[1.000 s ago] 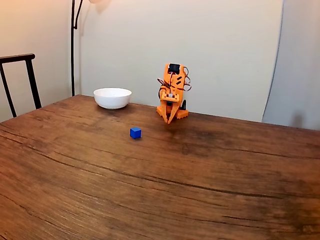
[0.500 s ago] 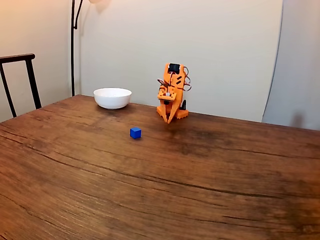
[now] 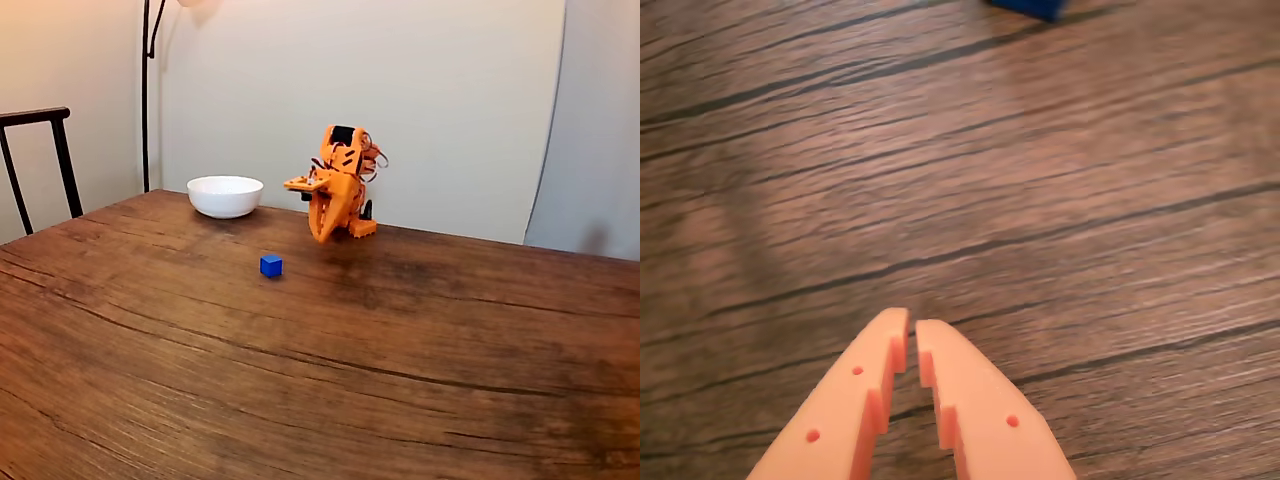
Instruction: Grasp the cube and drop it in the bowl
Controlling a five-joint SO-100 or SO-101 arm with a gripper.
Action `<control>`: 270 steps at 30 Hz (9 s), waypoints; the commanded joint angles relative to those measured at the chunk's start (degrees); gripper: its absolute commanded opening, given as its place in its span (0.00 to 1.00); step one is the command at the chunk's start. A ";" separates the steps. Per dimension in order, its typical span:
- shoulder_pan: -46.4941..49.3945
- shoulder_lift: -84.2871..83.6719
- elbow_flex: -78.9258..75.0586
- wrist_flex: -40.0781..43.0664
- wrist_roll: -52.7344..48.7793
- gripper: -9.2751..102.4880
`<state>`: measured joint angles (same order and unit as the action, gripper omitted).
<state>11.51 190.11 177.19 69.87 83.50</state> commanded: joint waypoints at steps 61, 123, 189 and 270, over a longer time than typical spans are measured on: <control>1.23 -75.50 -65.30 -6.86 -2.46 0.44; 2.46 -103.18 -62.23 -20.48 -5.62 0.46; 5.19 -101.51 -107.23 17.23 10.20 0.15; 80.68 -86.57 -74.79 4.83 61.96 0.39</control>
<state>92.90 102.39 103.01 74.18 144.84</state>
